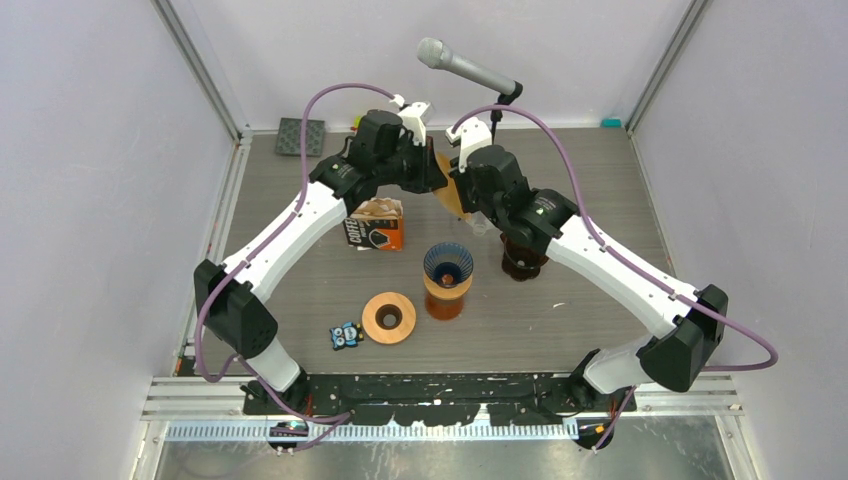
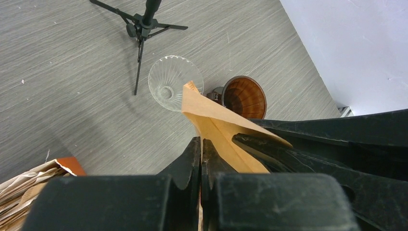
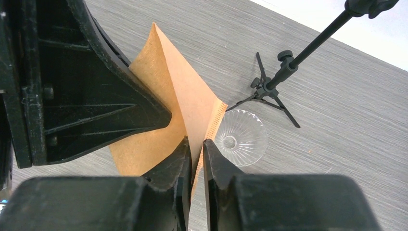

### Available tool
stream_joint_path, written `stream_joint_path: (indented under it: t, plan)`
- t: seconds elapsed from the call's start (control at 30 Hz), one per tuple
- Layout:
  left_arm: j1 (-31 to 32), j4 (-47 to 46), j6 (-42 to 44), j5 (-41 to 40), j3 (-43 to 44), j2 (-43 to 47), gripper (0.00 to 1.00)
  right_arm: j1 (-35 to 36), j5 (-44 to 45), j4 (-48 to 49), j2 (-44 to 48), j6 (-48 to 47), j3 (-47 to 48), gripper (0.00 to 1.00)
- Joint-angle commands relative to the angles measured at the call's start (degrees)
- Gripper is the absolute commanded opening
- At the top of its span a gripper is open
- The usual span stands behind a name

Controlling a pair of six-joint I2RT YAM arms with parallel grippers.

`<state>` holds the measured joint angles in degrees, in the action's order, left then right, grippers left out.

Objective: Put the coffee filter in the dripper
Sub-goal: Place the coffee filter in the coffee dripper.

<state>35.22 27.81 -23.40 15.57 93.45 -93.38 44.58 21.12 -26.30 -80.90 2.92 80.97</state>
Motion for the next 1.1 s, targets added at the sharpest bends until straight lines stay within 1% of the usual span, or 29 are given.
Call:
stream_joint_path:
  t: [0.0,0.1,0.17,0.27,0.3,0.33,0.4,0.47,0.57,0.7,0.9,0.97,1.07]
  plan:
    - [0.11,-1.38,1.53,1.21,1.3,1.55,0.0,0.31,0.5,1.48,-0.33,-0.09,1.34,0.2]
    - [0.2,-1.27,2.05,1.21,1.32,1.64,0.0,0.32,0.67,1.56,-0.14,-0.24,1.23,0.2]
    - [0.21,-0.96,2.42,1.17,1.3,1.61,0.0,0.27,0.52,1.6,-0.09,-0.28,1.34,0.19]
    - [0.2,-1.03,2.53,1.08,1.21,1.55,0.0,0.33,0.24,1.57,-0.13,-0.08,1.47,0.07]
    - [0.21,-1.11,2.4,1.0,1.21,1.55,0.02,0.33,0.28,1.56,-0.13,0.16,1.54,0.03]
    - [0.22,-1.21,2.13,0.77,1.29,1.59,0.08,0.31,0.36,1.65,-0.27,0.49,1.65,0.01]
    - [0.32,-1.26,1.49,0.01,1.57,1.39,0.19,0.28,0.32,1.61,-0.66,1.37,1.94,0.0]
    - [0.49,-1.25,0.74,-0.35,1.94,1.07,0.27,0.31,0.42,1.54,-0.9,2.09,2.19,0.0]
    - [0.8,-1.2,-0.39,-0.54,2.41,0.59,0.36,0.31,1.51,1.7,-1.25,3.31,2.62,0.0]
    - [1.31,-1.5,-1.31,-0.68,2.1,0.74,0.41,0.29,3.23,1.91,-1.7,5.07,3.22,0.0]
    - [1.29,-2.29,-2.27,-1.59,-0.24,2.24,0.45,0.16,5.05,2.44,-1.98,6.88,3.23,0.0]
    - [1.32,-2.38,-2.38,-1.95,-0.69,2.53,0.46,0.14,5.07,2.52,-2.09,7.52,3.23,0.0]
    - [1.31,-1.85,-1.79,-3.27,-0.68,2.47,0.44,0.1,5.04,2.29,-2.03,8.09,3.32,0.0]
